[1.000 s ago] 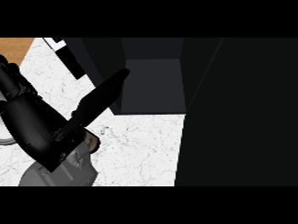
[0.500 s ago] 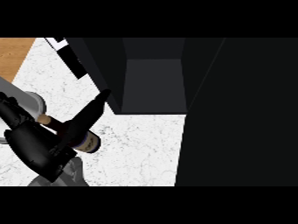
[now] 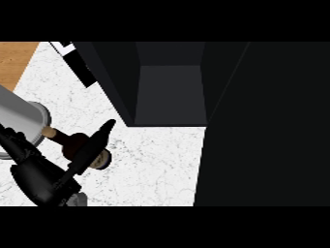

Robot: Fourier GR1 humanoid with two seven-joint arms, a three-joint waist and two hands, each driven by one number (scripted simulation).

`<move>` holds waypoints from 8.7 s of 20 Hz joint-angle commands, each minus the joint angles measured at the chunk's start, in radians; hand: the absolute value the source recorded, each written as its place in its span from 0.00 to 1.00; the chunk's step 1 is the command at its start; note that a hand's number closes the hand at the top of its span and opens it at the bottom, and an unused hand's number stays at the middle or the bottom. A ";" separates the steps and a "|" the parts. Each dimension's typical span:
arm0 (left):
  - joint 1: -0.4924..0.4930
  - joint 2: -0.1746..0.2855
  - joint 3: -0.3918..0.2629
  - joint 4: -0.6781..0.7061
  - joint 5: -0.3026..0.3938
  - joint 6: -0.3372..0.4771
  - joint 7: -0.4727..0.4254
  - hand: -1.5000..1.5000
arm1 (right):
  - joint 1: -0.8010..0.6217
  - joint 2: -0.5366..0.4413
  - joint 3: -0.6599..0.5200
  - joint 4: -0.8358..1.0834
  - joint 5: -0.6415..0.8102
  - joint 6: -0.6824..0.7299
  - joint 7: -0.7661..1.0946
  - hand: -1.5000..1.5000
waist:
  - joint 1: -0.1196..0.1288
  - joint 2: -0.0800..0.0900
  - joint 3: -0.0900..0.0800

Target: Pick up the wine, place it into the cabinet and close the cabinet

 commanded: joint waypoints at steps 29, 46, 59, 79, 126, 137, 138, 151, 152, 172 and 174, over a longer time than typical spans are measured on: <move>0.144 0.269 -0.150 0.178 0.637 0.389 -0.358 0.00 | 0.019 0.035 -0.038 -0.051 -0.134 0.059 0.044 0.00 | 0.004 -0.002 -0.005; 0.028 0.184 -0.173 0.333 0.868 0.390 -0.546 0.00 | 0.028 0.062 0.021 -0.049 -0.090 0.056 0.026 0.00 | -0.009 0.001 -0.007; 0.000 0.150 -0.191 0.273 0.993 0.346 -0.677 1.00 | 0.012 0.061 0.016 -0.028 -0.072 0.064 -0.007 0.00 | -0.013 0.002 -0.011; 0.127 0.268 -0.216 0.073 1.445 -0.376 -1.165 1.00 | 0.032 0.079 0.024 -0.007 -0.065 0.067 -0.022 0.00 | 0.006 0.000 -0.015; -0.260 -0.030 -0.041 0.521 1.279 -0.581 -1.176 1.00 | 0.075 0.066 -0.150 -0.047 -0.164 0.132 0.013 0.00 | -0.001 0.000 0.001; -0.447 -0.038 -0.085 0.908 1.486 -0.488 -1.415 1.00 | -0.001 0.011 -0.248 0.019 -0.253 0.165 0.027 0.00 | -0.011 0.003 0.000; -0.430 -0.038 -0.106 0.848 1.467 -0.468 -1.354 1.00 | 0.008 0.032 -0.226 0.026 -0.226 0.168 0.017 0.00 | -0.005 0.002 0.001; -0.687 -0.038 -0.077 1.207 1.732 -0.573 -1.581 1.00 | 0.041 0.064 -0.195 -0.022 -0.205 0.184 0.025 0.00 | -0.023 0.005 0.000; -0.732 -0.038 -0.045 1.286 1.776 -0.622 -1.607 1.00 | -0.001 0.056 -0.222 0.040 -0.212 0.178 0.001 0.00 | -0.030 0.009 0.000; -0.977 -0.038 -0.107 1.645 1.867 -0.577 -1.550 1.00 | -0.051 0.024 -0.234 0.091 -0.262 0.219 -0.006 0.00 | -0.077 0.022 0.000; -0.988 -0.038 -0.082 1.681 1.871 -0.604 -1.582 1.00 | -0.024 0.024 -0.243 0.053 -0.277 0.218 0.003 0.00 | -0.080 0.023 0.000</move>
